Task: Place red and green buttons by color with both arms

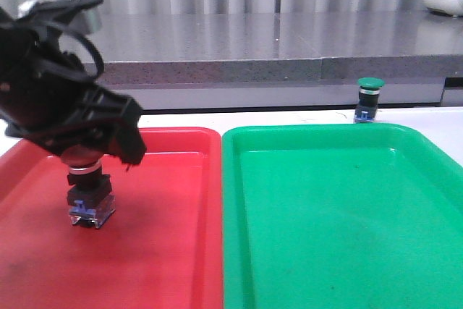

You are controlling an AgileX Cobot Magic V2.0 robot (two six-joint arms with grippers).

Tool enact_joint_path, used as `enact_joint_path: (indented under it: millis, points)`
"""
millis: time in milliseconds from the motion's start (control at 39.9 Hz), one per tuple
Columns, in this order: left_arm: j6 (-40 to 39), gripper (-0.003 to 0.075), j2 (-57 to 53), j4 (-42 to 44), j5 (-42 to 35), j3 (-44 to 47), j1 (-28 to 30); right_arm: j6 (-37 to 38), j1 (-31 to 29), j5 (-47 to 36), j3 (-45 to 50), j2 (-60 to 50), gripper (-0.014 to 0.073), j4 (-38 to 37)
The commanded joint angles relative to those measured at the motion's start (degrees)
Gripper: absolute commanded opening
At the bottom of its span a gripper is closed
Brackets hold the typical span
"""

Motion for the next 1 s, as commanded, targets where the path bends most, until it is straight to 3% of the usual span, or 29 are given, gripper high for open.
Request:
enact_joint_path:
  millis: [0,276,577,978]
  points:
    - [-0.48,0.0533,-6.47,-0.27,2.12,-4.38,-0.45,-0.60,-0.30,-3.80,-1.90,0.60,0.0559,-0.70]
    - [-0.48,0.0533,-22.94,3.55,9.46,-5.65,-0.45,-0.60,-0.30,-3.80,-1.90,0.60,0.0559,-0.70]
    - [-0.51,0.0533,-41.91,4.48,16.95,-0.78,-0.45,-0.60,-0.30,-3.80,-1.90,0.60,0.0559,-0.70]
    - [-0.95,0.0533,-55.73,4.48,18.46,6.90,-0.45,-0.60,-0.30,-3.80,-1.90,0.60,0.0559,-0.70]
